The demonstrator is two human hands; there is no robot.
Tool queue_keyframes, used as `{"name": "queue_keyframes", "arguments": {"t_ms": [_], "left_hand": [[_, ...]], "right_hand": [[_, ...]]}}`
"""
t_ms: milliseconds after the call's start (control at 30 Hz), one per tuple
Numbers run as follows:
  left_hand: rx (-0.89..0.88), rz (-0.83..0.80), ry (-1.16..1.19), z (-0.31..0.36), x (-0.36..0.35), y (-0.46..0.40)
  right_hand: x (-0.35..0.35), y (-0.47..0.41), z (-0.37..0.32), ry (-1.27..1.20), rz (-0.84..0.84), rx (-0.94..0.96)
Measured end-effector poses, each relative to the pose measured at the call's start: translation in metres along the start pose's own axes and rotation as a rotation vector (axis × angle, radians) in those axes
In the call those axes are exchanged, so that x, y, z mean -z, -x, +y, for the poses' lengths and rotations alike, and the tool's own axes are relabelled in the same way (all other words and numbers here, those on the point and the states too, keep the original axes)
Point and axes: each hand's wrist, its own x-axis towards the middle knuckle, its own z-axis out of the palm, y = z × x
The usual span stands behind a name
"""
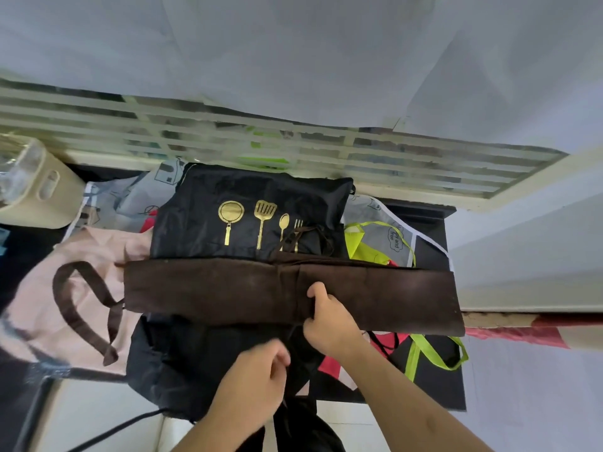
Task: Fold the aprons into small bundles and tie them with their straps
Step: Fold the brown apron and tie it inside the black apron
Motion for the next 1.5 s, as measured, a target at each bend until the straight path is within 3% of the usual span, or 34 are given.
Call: {"name": "queue_keyframes", "arguments": {"t_ms": [133, 267, 367, 467, 567, 633, 733, 833, 967, 1067, 1100, 1233, 1367, 1500], "left_hand": [[-0.131, 0.231, 0.066, 0.024, 0.012, -0.055], [-0.007, 0.049, -0.149, 0.031, 0.017, -0.104], [0.016, 0.038, -0.289, 0.029, 0.018, -0.117], [0.024, 0.175, -0.339, 0.031, 0.016, -0.115], [-0.174, 0.384, -0.441, 0.038, 0.007, -0.105], [-0.352, 0.323, -0.422, 0.046, -0.004, -0.101], [-0.357, 0.141, -0.423, 0.053, -0.024, -0.105], [-0.240, 0.099, -0.463, 0.050, -0.031, -0.115], [-0.161, 0.068, -0.370, 0.053, -0.030, -0.124], [-0.119, 0.014, -0.260, 0.054, -0.024, -0.132], [-0.113, -0.009, -0.225, 0.053, -0.022, -0.135], [-0.100, -0.096, -0.118, 0.051, -0.005, -0.145], [-0.059, -0.073, 0.091, 0.052, 0.010, -0.152], [0.057, -0.010, 0.441, 0.055, 0.025, -0.139]], "right_hand": [[0.002, 0.007, 0.003, -0.090, 0.038, 0.034], [0.020, 0.021, 0.036, -0.107, 0.131, -0.048], [0.044, 0.037, 0.075, -0.117, 0.367, -0.310], [0.073, 0.052, 0.117, -0.130, 0.582, -0.577], [0.091, 0.049, 0.158, -0.169, 0.554, -0.725], [0.096, 0.039, 0.178, -0.224, 0.536, -0.763], [0.097, 0.028, 0.192, -0.318, 0.558, -0.752], [0.107, 0.031, 0.189, -0.462, 0.599, -0.707], [0.114, 0.041, 0.192, -1.090, 0.736, -0.515], [0.105, 0.050, 0.178, -1.671, 0.605, -0.454], [0.100, 0.049, 0.171, -1.753, 0.545, -0.481], [0.079, 0.036, 0.140, -1.586, 0.402, -0.549], [0.077, 0.028, 0.132, -1.503, 0.510, -0.567], [0.094, 0.041, 0.116, -1.538, 0.590, -0.442]]}}
